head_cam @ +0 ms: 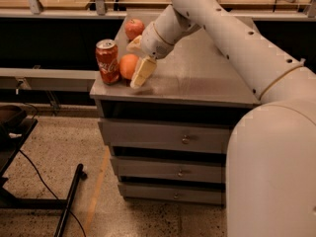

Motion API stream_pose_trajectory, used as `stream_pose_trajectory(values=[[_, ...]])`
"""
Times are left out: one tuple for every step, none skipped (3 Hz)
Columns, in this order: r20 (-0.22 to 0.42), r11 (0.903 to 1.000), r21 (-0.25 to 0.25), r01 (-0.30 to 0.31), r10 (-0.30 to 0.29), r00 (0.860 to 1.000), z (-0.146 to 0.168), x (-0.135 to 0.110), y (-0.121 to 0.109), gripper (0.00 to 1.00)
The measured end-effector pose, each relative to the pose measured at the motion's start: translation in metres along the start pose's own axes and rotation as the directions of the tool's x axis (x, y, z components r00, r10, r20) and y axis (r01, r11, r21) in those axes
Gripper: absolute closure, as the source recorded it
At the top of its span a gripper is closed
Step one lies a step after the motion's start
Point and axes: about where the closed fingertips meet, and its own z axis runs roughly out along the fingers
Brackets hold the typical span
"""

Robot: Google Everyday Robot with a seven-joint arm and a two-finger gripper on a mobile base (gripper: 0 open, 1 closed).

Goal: Move orange near coke can

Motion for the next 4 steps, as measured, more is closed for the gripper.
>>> stream_pose_trajectory(values=[[0.000, 1.0000, 0.000, 0.000, 0.000, 1.000, 0.000, 0.000, 0.000, 0.00], [0.044, 0.9999, 0.015, 0.000, 0.000, 0.999, -0.008, -0.001, -0.002, 0.00], [0.146, 0.9886, 0.150, -0.009, -0.014, 0.989, -0.064, -0.005, -0.006, 0.00], [0.163, 0.9698, 0.243, -0.022, -0.018, 0.986, -0.109, -0.008, -0.009, 0.00]])
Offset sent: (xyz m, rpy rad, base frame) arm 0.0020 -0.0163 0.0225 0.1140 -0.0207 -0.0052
